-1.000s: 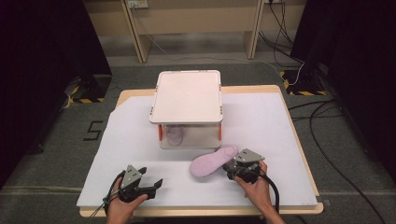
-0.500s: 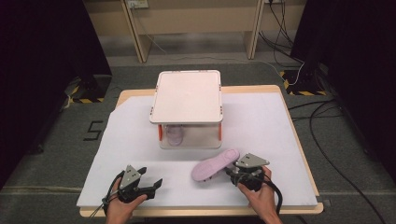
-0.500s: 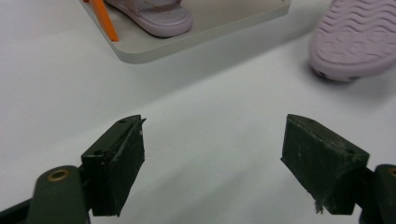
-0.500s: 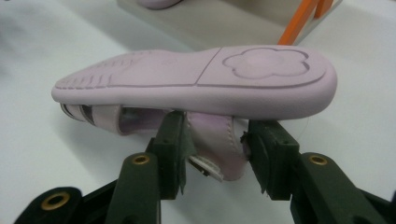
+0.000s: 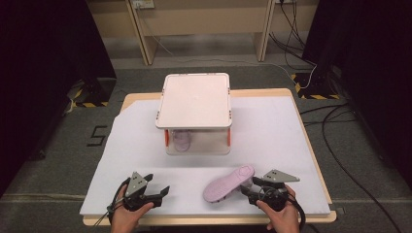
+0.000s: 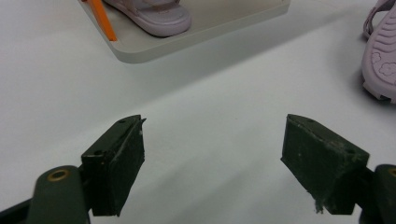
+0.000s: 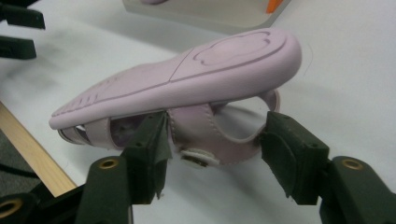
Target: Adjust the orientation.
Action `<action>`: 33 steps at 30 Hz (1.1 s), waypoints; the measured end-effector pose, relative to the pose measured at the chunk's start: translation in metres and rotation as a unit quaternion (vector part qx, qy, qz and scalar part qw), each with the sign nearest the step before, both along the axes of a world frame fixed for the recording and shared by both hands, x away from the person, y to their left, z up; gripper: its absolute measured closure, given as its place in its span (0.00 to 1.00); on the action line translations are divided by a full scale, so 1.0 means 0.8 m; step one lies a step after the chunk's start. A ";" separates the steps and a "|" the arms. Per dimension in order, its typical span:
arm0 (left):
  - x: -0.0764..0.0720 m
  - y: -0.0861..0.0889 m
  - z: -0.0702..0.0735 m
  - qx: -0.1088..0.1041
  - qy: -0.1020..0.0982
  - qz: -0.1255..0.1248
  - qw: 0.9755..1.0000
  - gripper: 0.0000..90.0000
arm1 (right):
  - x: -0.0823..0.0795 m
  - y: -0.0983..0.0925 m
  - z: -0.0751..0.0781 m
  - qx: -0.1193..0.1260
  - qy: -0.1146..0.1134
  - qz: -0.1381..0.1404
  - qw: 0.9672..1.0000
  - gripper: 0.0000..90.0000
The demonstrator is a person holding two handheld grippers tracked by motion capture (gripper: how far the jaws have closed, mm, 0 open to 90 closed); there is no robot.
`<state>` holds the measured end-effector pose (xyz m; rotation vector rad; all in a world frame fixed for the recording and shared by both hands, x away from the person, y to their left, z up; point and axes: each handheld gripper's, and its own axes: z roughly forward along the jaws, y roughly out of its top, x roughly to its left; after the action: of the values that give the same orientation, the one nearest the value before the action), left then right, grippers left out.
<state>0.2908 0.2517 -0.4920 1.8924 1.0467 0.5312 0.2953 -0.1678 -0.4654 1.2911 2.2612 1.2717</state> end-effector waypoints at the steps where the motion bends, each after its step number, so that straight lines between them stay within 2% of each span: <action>1: 0.000 0.000 0.000 0.000 0.000 0.000 1.000 0.23 | -0.001 0.000 0.001 0.000 -0.007 -0.003 1.000 0.44; 7: -0.001 -0.001 0.000 0.002 0.000 -0.002 1.000 0.23 | -0.001 0.007 0.000 0.011 -0.033 -0.019 0.999 0.42; 9: 0.000 -0.002 -0.001 0.003 0.000 -0.004 1.000 0.23 | 0.004 0.013 0.001 0.008 -0.042 -0.017 0.999 0.40; 11: 0.000 -0.002 -0.001 0.003 0.002 -0.004 1.000 0.23 | 0.009 0.019 0.004 0.005 -0.061 -0.020 0.998 0.42; 14: 0.000 -0.001 0.000 0.003 0.000 -0.003 1.000 0.23 | 0.025 0.026 0.006 -0.002 -0.075 -0.010 0.997 0.44; 16: 0.000 -0.001 0.000 0.003 0.001 -0.002 1.000 0.23 | 0.038 0.028 0.006 0.002 -0.073 -0.007 0.997 0.45; 17: 0.001 -0.001 -0.001 0.003 0.001 -0.002 1.000 0.23 | 0.046 0.029 0.005 -0.001 -0.075 -0.002 0.997 0.49; 18: 0.000 -0.001 -0.001 0.002 0.001 -0.002 1.000 0.23 | 0.053 0.030 0.003 -0.008 -0.073 0.007 0.997 0.58; 19: 0.000 -0.001 0.000 0.001 0.001 -0.002 1.000 0.23 | 0.060 0.033 0.001 -0.012 -0.069 0.017 0.997 0.58; 22: 0.000 -0.001 0.000 0.002 0.001 -0.004 1.000 0.23 | 0.074 0.040 -0.006 -0.006 -0.060 0.020 0.998 0.56; 24: 0.000 -0.001 0.000 0.002 0.001 -0.004 1.000 0.23 | 0.081 0.045 -0.008 -0.018 -0.062 0.031 0.997 0.56; 25: 0.000 -0.001 0.000 0.003 0.001 -0.004 1.000 0.23 | 0.083 0.047 -0.009 -0.024 -0.063 0.032 0.997 0.56; 33: 0.000 -0.001 0.000 0.001 0.000 -0.005 1.000 0.23 | 0.079 0.045 -0.001 -0.017 -0.081 0.032 0.996 0.55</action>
<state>0.2907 0.2508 -0.4916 1.8987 1.0364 0.5271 0.3583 -0.1321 -0.4660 1.0697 2.2171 1.3024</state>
